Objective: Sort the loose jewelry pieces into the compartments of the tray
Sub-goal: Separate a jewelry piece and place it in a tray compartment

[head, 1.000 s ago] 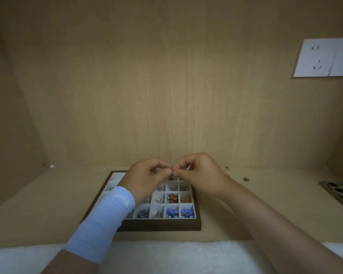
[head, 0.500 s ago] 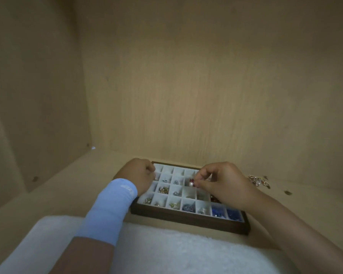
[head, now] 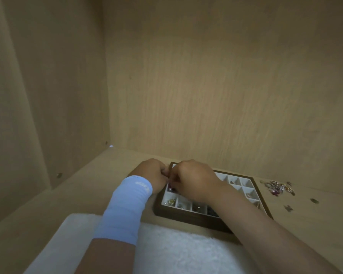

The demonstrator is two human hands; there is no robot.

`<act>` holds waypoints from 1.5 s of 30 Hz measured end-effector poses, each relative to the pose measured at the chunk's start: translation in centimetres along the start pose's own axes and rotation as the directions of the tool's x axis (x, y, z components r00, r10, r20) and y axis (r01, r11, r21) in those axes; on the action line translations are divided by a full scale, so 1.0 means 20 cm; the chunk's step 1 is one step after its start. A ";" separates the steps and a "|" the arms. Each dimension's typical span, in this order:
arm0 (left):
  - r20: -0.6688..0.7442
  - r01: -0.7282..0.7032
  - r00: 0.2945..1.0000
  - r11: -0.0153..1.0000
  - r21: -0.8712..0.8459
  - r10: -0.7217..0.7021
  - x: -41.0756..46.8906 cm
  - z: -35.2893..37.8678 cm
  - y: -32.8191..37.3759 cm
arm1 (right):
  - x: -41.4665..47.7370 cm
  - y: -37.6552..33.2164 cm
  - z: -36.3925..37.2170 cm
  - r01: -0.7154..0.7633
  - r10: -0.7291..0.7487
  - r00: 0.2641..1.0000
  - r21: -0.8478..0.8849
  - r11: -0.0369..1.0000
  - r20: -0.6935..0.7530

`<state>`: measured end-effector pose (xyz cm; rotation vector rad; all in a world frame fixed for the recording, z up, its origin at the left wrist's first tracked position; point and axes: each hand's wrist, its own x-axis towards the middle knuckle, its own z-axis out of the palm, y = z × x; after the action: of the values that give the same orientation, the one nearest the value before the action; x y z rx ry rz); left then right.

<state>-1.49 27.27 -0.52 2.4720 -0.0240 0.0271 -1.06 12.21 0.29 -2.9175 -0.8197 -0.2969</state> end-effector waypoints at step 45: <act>0.046 -0.531 0.843 0.815 0.234 0.536 -0.05 0.84 0.91 | -0.67 1.11 -0.15 -0.558 0.562 0.820 0.365 0.745 0.106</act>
<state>-2.77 2.62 -2.40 2.6206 -0.7511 0.3174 -1.12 -13.99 -0.47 -2.6122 0.0466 -0.0804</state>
